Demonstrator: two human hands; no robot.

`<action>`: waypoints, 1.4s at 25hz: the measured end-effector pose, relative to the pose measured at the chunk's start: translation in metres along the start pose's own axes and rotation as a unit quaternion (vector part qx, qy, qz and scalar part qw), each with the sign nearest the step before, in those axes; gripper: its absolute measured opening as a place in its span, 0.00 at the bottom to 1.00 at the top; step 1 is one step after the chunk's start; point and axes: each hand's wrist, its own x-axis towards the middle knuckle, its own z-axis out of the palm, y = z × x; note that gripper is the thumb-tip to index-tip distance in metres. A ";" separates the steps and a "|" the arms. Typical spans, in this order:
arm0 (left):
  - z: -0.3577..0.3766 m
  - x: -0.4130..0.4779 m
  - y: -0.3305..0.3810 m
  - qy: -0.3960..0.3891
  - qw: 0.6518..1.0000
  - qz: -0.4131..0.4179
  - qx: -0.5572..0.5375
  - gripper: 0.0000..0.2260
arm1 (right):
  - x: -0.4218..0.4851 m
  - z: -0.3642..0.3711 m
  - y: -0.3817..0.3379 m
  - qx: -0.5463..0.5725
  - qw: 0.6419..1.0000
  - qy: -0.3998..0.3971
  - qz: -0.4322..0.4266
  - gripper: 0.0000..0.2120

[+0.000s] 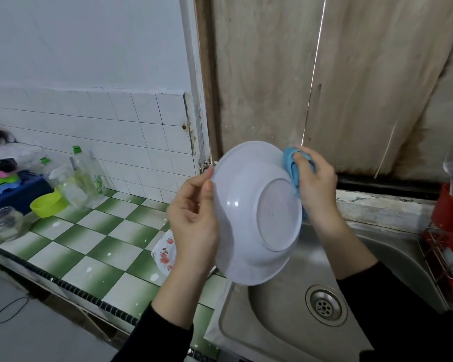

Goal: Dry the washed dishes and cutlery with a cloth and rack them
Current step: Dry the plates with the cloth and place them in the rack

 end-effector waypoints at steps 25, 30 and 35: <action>-0.015 0.026 0.012 0.139 0.981 -0.067 -0.117 0.10 | -0.096 -0.015 0.054 0.015 0.965 -0.016 -0.260 0.17; -0.022 0.019 0.021 -0.002 0.999 -0.013 -0.039 0.10 | -0.050 -0.024 0.023 0.089 0.982 -0.028 -0.165 0.15; -0.003 0.008 0.026 -0.076 0.996 0.015 0.031 0.13 | -0.029 -0.013 -0.043 -0.036 0.927 -0.204 -0.313 0.17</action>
